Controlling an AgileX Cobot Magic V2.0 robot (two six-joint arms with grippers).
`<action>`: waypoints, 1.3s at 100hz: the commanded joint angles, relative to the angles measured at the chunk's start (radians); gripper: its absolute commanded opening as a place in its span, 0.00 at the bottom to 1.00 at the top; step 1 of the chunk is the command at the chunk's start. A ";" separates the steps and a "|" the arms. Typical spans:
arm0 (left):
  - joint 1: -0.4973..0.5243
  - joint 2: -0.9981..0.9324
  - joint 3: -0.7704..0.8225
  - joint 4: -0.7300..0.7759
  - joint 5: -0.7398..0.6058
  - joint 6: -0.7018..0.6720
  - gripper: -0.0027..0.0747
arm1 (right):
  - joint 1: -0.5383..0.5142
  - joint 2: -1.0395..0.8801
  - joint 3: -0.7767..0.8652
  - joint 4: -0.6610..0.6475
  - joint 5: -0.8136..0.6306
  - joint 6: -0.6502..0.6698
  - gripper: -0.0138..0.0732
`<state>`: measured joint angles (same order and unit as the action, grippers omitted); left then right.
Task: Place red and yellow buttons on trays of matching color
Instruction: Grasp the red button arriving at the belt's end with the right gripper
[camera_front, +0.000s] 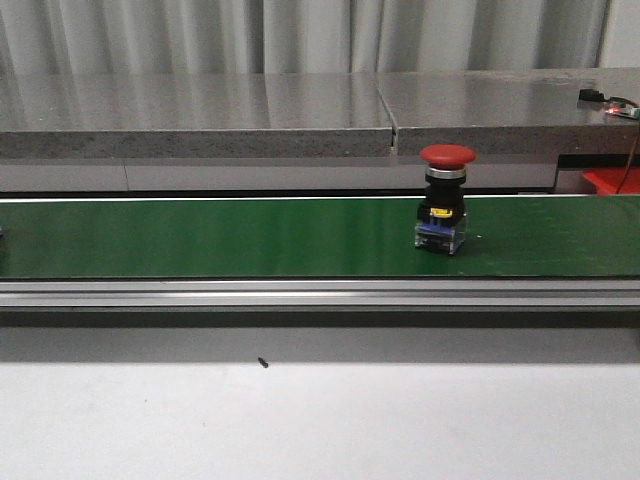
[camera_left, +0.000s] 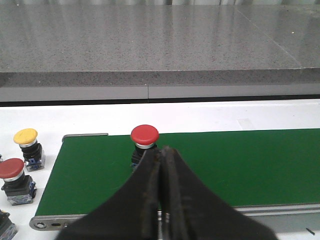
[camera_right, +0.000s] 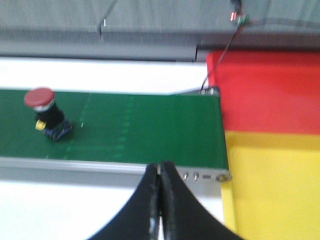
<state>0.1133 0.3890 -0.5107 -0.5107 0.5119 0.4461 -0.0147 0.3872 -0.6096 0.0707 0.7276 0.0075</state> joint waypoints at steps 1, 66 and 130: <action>-0.007 0.007 -0.025 -0.020 -0.074 -0.002 0.01 | 0.001 0.136 -0.155 0.005 0.073 -0.002 0.08; -0.007 0.007 -0.025 -0.020 -0.074 -0.002 0.01 | 0.001 0.685 -0.453 0.361 0.185 -0.311 0.91; -0.007 0.007 -0.025 -0.020 -0.074 -0.002 0.01 | 0.085 0.938 -0.469 0.310 0.066 -0.334 0.87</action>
<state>0.1133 0.3890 -0.5107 -0.5107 0.5096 0.4461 0.0666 1.3285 -1.0431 0.3698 0.8585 -0.3125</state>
